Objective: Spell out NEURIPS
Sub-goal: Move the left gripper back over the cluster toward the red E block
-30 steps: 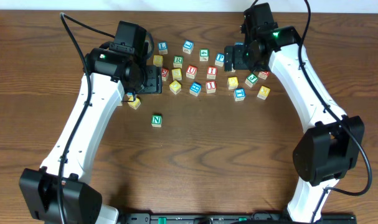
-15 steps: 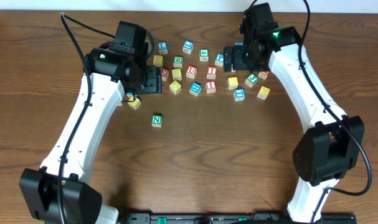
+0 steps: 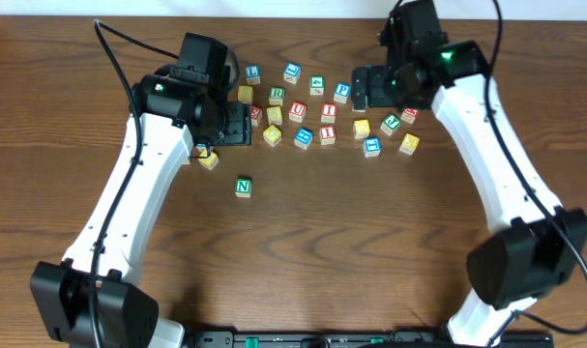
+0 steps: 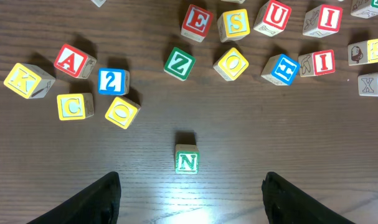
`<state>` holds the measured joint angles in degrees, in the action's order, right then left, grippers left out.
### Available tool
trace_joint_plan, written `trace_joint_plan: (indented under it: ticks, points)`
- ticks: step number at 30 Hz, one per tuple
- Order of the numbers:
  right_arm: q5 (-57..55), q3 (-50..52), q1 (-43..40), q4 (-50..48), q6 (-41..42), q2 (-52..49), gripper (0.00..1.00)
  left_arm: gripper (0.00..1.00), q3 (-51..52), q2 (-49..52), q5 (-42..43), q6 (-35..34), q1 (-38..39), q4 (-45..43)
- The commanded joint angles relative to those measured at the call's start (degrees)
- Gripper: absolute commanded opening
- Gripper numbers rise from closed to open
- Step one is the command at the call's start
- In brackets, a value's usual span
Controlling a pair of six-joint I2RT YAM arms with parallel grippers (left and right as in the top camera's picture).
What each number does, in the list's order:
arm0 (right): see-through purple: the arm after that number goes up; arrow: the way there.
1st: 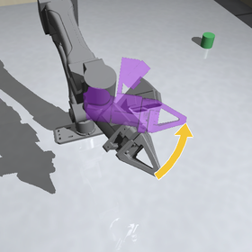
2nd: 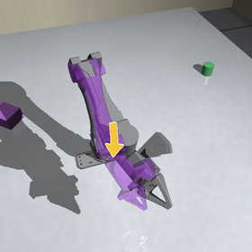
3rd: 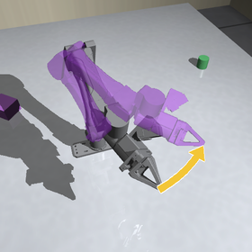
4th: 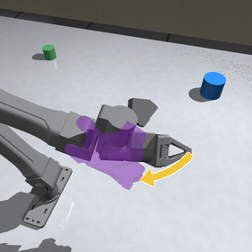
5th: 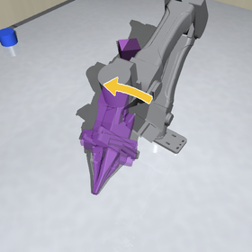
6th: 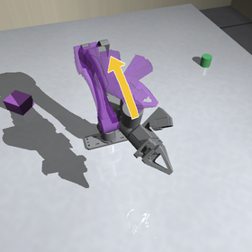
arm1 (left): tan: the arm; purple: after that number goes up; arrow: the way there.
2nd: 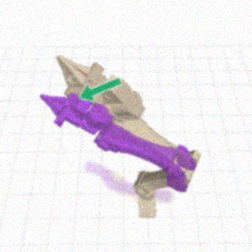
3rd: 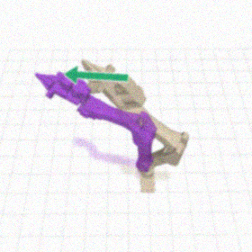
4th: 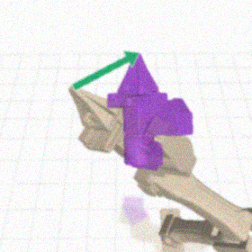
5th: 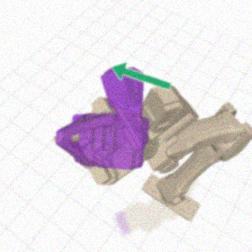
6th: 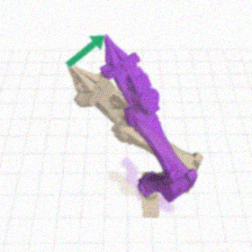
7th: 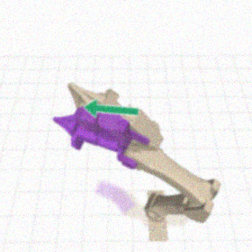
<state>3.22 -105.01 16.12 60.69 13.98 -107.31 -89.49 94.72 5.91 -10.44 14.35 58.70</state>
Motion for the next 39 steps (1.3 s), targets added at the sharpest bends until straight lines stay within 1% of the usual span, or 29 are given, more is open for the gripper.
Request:
trace_joint_plan:
  ticks: [1,8,25,39]
  points:
    - [0.35,-1.18,0.48,0.9,-0.74,2.47,0.99,0.72,-1.49,-1.01,0.11,0.74,-0.15,0.15]
    - [0.15,-1.16,0.48,2.69,-0.74,2.82,0.99,0.72,-1.49,-0.02,0.11,0.72,-0.15,-0.94]
    - [0.13,-1.16,0.48,2.56,-0.74,2.82,0.99,0.72,-1.46,4.09,0.11,0.7,-0.13,-4.15]
    - [0.15,-1.16,0.48,2.56,-0.74,2.82,0.99,0.72,-1.46,4.31,0.11,0.31,-0.13,-5.6]
